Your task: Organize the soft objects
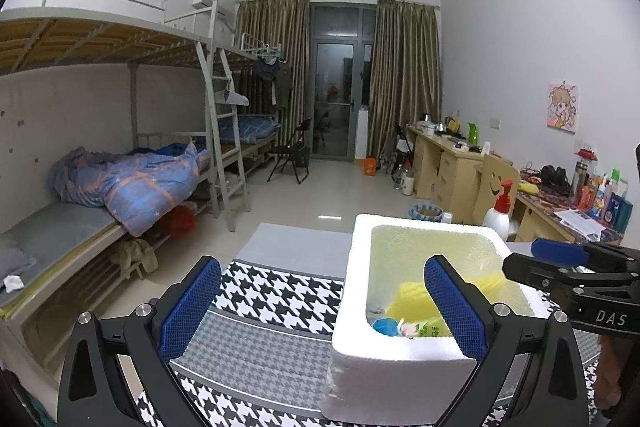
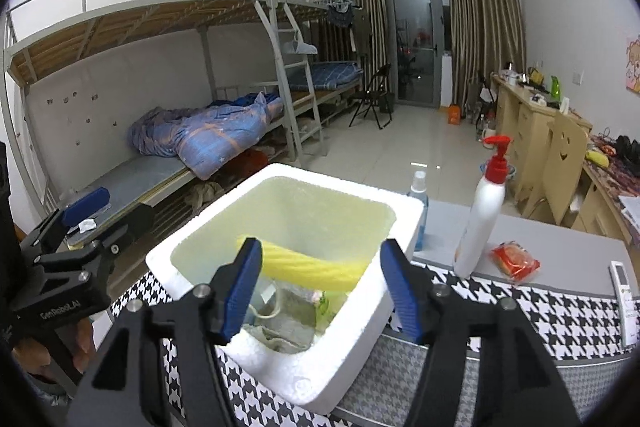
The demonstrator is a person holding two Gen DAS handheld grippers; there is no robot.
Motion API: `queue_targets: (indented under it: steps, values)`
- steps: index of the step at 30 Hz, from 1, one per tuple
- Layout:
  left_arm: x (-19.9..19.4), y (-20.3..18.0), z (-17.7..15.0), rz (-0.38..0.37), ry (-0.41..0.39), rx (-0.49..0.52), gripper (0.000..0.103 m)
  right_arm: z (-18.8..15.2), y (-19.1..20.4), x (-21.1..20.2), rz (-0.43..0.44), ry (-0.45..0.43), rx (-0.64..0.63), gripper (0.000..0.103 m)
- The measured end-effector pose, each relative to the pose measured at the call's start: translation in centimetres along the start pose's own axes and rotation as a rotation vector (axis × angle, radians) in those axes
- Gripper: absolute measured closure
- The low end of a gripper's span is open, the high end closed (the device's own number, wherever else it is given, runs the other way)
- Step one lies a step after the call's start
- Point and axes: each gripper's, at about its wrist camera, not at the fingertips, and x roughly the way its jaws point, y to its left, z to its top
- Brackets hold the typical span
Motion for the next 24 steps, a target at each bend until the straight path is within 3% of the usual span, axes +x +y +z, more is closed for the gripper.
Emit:
queue_targets:
  steps: [5, 13, 24]
  values:
    - [-1.0, -0.5, -0.1, 0.005, -0.010, 0.006, 0.001, -0.4, -0.1, -1.3, -0.002, -0.023, 0.010, 0.035]
    - [-2.5, -1.7, -0.6, -0.023, -0.015, 0.027, 0.001, -2.2, -0.3, -4.4, -0.036, -0.093, 0.015, 0.015]
    - [-5.7, -3.1, -2.0, -0.061, -0.049, 0.030, 0.001, -5.0, 0.2, -8.1, -0.091, -0.180, 0.010, 0.001]
